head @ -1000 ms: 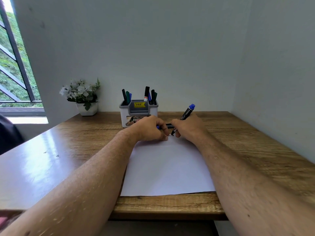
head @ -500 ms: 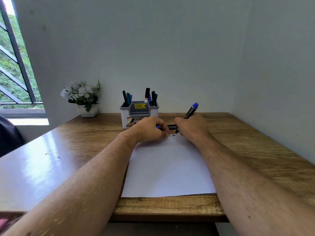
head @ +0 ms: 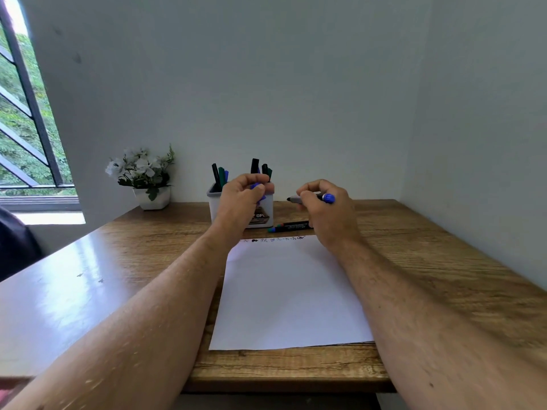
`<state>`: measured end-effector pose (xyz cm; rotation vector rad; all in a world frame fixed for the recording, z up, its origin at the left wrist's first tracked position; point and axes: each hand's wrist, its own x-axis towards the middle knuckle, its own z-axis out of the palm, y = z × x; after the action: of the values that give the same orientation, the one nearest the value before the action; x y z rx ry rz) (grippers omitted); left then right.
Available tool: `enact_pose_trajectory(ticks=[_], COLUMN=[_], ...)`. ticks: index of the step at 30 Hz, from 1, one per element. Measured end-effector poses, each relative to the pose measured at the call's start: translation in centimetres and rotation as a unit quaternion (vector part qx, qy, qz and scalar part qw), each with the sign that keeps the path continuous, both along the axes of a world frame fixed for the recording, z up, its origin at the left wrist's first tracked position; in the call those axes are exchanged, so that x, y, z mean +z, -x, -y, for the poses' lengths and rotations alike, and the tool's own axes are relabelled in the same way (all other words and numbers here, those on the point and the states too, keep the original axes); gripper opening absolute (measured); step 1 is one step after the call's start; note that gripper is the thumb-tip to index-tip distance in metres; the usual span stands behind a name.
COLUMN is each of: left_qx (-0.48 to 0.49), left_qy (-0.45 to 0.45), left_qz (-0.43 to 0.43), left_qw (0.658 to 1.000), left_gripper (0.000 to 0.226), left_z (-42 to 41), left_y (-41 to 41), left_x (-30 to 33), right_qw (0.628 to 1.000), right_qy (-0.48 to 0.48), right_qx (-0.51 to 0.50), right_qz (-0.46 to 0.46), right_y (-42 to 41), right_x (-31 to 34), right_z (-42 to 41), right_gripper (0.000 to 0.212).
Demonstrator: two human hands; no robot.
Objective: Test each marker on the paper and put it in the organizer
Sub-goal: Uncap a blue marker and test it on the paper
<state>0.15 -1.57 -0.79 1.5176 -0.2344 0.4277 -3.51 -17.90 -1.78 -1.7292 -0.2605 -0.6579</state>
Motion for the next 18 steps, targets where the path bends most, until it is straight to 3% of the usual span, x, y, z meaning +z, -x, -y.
enact_pose_trajectory(ticks=[3, 7, 11, 18], left_qx=[-0.014, -0.012, -0.017, -0.039], left_qy=[0.040, 0.097, 0.122, 0.149], left_qz=[0.000, -0.021, -0.045, -0.047], left_qw=[0.999, 0.995, 0.991, 0.987], left_gripper=[0.021, 0.021, 0.020, 0.022], left_z=[0.04, -0.22, -0.50, 0.08], left_y=[-0.06, -0.59, -0.84, 0.11], left_x=[0.09, -0.01, -0.26, 0.26], right_qw=[0.998, 0.991, 0.982, 0.979], right_qy=[-0.048, -0.096, -0.138, -0.123], right_qx=[0.040, 0.071, 0.113, 0.138], right_qz=[-0.029, -0.052, -0.070, -0.087], right_y=[0.10, 0.09, 0.32, 0.40], right_x=[0.32, 0.40, 0.73, 0.75], right_z=[-0.09, 0.15, 0.28, 0.08], right_gripper=[0.029, 0.008, 0.007, 0.008])
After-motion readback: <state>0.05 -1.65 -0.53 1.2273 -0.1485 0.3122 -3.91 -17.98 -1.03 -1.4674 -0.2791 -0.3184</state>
